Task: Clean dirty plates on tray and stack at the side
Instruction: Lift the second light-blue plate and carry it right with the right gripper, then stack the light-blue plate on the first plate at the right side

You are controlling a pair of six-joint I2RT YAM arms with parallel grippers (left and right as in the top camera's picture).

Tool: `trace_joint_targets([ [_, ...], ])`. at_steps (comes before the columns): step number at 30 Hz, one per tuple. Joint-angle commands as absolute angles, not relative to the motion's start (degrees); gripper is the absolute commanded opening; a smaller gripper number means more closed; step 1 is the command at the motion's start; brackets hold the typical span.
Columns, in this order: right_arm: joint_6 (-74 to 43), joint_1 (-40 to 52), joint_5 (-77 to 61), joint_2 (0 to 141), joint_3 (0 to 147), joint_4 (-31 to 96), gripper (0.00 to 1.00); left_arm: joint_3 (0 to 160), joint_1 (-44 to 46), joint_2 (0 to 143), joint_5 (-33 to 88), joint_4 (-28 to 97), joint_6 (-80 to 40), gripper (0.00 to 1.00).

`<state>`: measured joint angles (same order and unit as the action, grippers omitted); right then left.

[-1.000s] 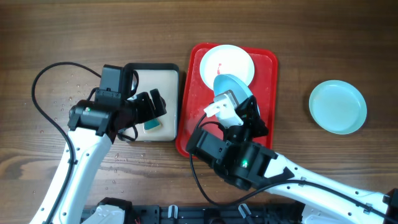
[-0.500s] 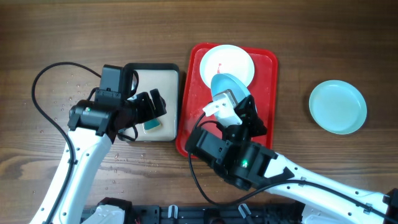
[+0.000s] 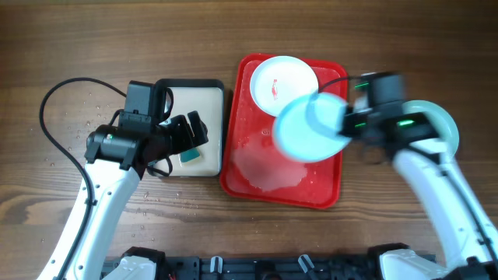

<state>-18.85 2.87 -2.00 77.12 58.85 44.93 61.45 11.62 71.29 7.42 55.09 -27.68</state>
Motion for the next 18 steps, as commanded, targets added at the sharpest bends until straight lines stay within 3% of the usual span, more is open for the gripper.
trace_joint_targets([
  [1,-19.59,-17.74,-14.20,76.82,58.92,44.16,0.04,62.26,11.33,71.02,8.08,55.09,-27.40,1.00],
  [6,-24.99,-38.57,-10.35,80.77,58.89,39.88,0.04,62.26,11.33,71.02,8.08,55.09,-27.40,1.00],
  [11,-25.61,-41.39,-2.52,87.85,58.76,40.27,0.05,62.26,11.33,71.02,8.08,55.09,-27.40,1.00],
  [13,-24.97,-41.34,-2.57,89.27,58.76,40.95,0.34,62.26,11.33,71.02,8.08,55.09,-27.40,1.00],
  [14,-24.49,-41.23,-4.51,89.08,58.89,41.39,0.37,62.26,11.33,71.02,8.08,55.09,-27.40,1.00],
  [16,-22.04,-40.18,-24.14,86.37,60.12,41.45,0.44,62.26,11.33,71.02,8.08,55.09,-27.40,1.00],
  [18,-21.82,-37.17,-39.40,81.67,62.22,42.39,0.36,62.26,11.33,71.02,8.08,55.09,-27.40,1.00],
])
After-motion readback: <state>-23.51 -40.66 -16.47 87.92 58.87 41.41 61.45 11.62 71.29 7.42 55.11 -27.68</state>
